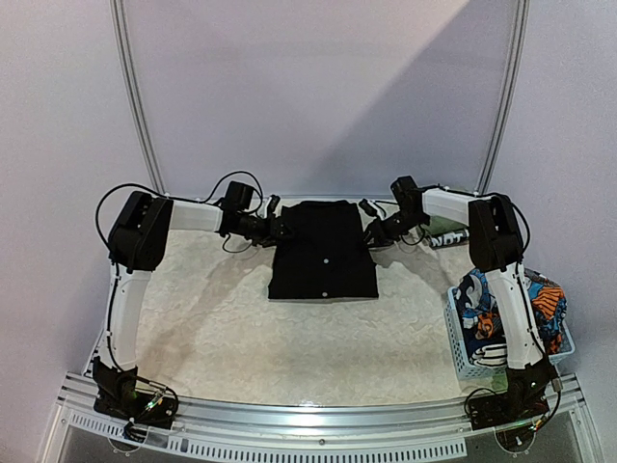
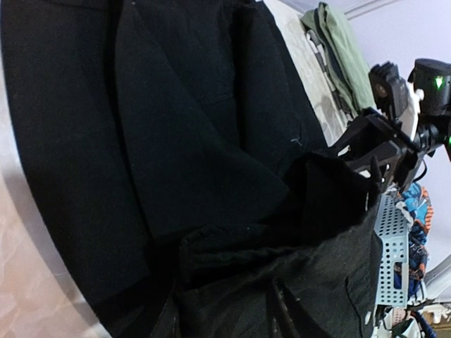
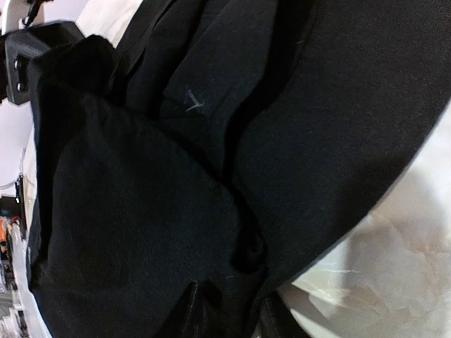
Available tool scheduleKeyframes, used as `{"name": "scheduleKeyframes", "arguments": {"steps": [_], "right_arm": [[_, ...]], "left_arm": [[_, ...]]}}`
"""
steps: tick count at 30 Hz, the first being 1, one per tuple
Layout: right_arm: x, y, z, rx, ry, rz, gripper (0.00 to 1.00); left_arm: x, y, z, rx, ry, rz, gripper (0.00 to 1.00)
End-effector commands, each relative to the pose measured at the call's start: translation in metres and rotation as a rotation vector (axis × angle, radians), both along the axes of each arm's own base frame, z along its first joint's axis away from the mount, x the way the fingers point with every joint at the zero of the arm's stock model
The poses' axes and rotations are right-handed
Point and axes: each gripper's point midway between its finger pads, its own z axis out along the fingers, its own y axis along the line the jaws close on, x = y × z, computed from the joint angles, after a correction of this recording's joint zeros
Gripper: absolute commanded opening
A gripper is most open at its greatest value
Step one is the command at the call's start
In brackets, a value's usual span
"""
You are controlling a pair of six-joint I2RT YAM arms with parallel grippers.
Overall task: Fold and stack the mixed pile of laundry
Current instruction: Pick up the 2/3-rectangle-folded shirt.
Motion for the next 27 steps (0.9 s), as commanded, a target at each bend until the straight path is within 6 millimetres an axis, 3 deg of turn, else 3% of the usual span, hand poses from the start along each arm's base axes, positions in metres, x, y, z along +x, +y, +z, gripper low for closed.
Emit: {"name": "scheduleKeyframes", "arguments": {"steps": [1, 7, 10, 13, 18, 21, 27], "right_arm": [[0.003, 0.006, 0.020, -0.006, -0.057, 0.012, 0.23], [0.004, 0.004, 0.023, -0.023, -0.075, 0.013, 0.10], [0.007, 0.003, 0.038, -0.036, -0.118, 0.007, 0.11], [0.010, -0.001, 0.056, -0.050, -0.173, 0.006, 0.33], [0.016, 0.001, 0.073, -0.031, -0.248, 0.017, 0.39], [0.019, 0.003, 0.070, -0.026, -0.235, 0.016, 0.39], [0.021, 0.008, 0.043, -0.020, -0.181, 0.028, 0.36]], "left_arm": [[0.006, -0.010, -0.003, -0.031, -0.009, -0.021, 0.30], [0.012, -0.010, 0.011, -0.070, -0.045, -0.006, 0.00], [0.012, -0.007, 0.024, -0.077, -0.064, 0.004, 0.00], [0.011, -0.005, 0.040, -0.082, -0.094, 0.004, 0.00], [0.013, -0.003, 0.046, -0.085, -0.101, 0.009, 0.00], [0.013, -0.004, 0.045, -0.091, -0.096, 0.013, 0.00], [0.012, -0.004, 0.047, -0.095, -0.096, 0.013, 0.00]]}}
